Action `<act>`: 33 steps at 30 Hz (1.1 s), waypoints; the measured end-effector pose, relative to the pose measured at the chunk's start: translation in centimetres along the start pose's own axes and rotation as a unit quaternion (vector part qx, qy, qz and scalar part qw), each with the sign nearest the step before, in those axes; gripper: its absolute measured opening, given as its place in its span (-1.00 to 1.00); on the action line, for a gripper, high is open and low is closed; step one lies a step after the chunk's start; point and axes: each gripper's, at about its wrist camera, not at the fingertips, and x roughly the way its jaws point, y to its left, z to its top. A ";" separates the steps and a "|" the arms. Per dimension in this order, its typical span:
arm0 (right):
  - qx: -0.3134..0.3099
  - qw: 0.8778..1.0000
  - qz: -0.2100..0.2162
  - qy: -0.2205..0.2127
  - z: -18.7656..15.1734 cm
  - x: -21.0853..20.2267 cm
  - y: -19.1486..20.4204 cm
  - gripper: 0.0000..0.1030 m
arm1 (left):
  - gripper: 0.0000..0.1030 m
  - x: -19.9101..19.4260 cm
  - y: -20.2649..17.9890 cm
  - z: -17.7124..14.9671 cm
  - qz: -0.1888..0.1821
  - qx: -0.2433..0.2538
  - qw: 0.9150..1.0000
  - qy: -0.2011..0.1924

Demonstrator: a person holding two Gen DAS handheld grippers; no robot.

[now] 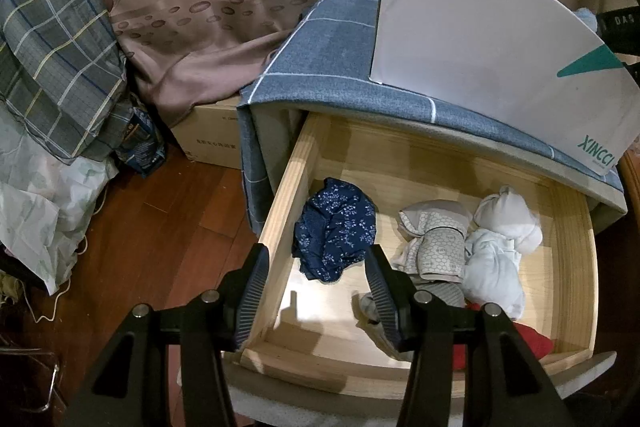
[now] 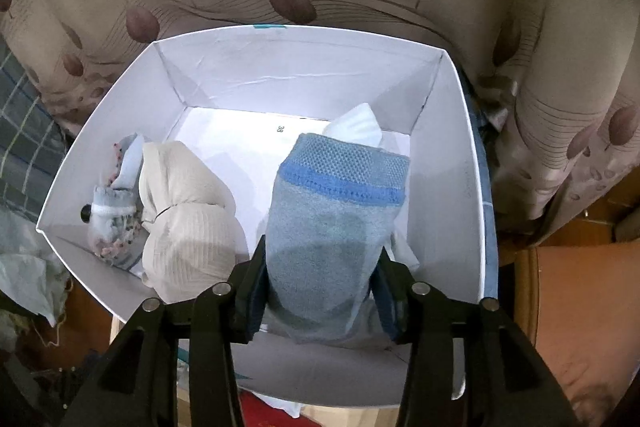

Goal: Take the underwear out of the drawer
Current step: 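Lower the blue sock into the white box and open the right tool, then move the right tool back down into the drawer toward the red underwear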

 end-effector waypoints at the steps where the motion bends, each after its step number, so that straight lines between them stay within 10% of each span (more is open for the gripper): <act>1: 0.002 1.000 0.002 0.001 0.0 0.0 0.0 -0.08 | -0.01 0.0 0.0 0.0 0.001 0.000 1.000 0.000; 18: -0.056 0.998 0.031 0.002 -4.9 -7.2 0.7 0.11 | -0.01 0.5 0.1 0.1 -0.003 -0.009 1.000 0.013; 33: -0.067 0.971 0.079 0.214 -15.9 2.4 2.7 0.11 | -0.01 0.6 0.2 0.1 -0.005 -0.014 1.000 0.017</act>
